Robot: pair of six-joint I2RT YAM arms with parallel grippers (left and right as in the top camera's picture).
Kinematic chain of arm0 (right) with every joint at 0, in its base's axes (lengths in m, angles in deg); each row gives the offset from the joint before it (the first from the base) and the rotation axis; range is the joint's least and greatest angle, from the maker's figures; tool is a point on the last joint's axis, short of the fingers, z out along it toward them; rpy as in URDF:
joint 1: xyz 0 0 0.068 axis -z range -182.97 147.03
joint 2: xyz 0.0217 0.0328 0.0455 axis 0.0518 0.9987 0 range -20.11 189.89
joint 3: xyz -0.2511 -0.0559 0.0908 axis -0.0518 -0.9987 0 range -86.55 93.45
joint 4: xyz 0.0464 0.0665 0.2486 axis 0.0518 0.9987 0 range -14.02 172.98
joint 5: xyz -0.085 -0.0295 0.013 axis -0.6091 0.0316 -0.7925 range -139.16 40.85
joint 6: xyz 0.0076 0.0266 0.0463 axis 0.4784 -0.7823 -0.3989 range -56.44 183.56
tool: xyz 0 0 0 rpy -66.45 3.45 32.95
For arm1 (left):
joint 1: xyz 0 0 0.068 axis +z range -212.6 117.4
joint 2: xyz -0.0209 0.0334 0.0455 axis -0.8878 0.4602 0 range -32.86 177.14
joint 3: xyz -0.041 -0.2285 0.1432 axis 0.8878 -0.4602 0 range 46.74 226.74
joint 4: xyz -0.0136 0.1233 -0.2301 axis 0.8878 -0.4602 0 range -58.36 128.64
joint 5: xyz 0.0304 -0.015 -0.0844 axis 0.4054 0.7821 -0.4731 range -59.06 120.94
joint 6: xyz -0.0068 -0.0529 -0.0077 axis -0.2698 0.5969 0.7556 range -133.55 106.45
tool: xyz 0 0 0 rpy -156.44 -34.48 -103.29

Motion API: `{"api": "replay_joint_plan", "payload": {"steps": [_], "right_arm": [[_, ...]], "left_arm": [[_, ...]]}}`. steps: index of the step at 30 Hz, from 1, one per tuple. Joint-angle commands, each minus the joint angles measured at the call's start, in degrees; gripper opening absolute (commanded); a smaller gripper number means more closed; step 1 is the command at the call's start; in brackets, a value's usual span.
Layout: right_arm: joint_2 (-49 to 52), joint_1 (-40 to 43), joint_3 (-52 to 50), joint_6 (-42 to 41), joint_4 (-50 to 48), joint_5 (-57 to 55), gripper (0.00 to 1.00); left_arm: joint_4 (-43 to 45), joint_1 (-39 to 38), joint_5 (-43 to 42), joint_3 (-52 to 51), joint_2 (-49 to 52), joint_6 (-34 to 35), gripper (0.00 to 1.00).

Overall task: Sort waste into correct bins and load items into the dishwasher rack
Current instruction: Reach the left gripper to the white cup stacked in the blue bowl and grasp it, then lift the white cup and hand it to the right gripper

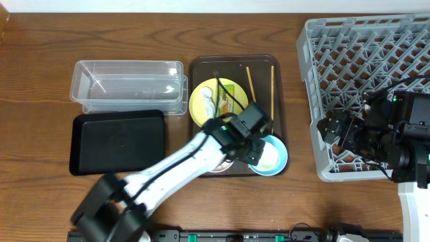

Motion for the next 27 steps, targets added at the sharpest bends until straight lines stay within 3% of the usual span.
{"api": "replay_joint_plan", "payload": {"steps": [1,5,10,13,19,22,27], "right_arm": [[-0.48,0.39,1.18,4.15,-0.17,1.33,0.99],[-0.48,0.39,1.18,12.07,-2.93,14.51,0.99],[-0.42,-0.31,1.18,22.75,-9.97,44.44,0.97],[-0.37,-2.23,1.18,24.02,-15.19,53.86,0.98],[-0.31,-10.03,1.18,23.91,-25.27,58.97,0.99],[-0.17,-14.62,1.18,22.82,-29.92,58.42,0.99],[1.11,-21.03,1.18,13.99,-37.81,48.65,0.98]], "left_arm": [[-0.72,3.85,-0.9,4.13,-8.52,-0.07,0.06],[-1.38,12.07,-12.02,4.15,-15.98,0.55,0.06],[-0.87,27.12,-41.68,4.15,-20.72,0.31,0.06],[-0.02,32.72,-55.93,4.15,-20.76,0.28,0.06],[2.32,37.94,-72.74,4.15,-20.68,0.33,0.06],[2.36,37.97,-75.19,4.15,-20.68,0.33,0.06],[2.36,37.94,-76.83,4.15,-20.68,0.33,0.06]]}}
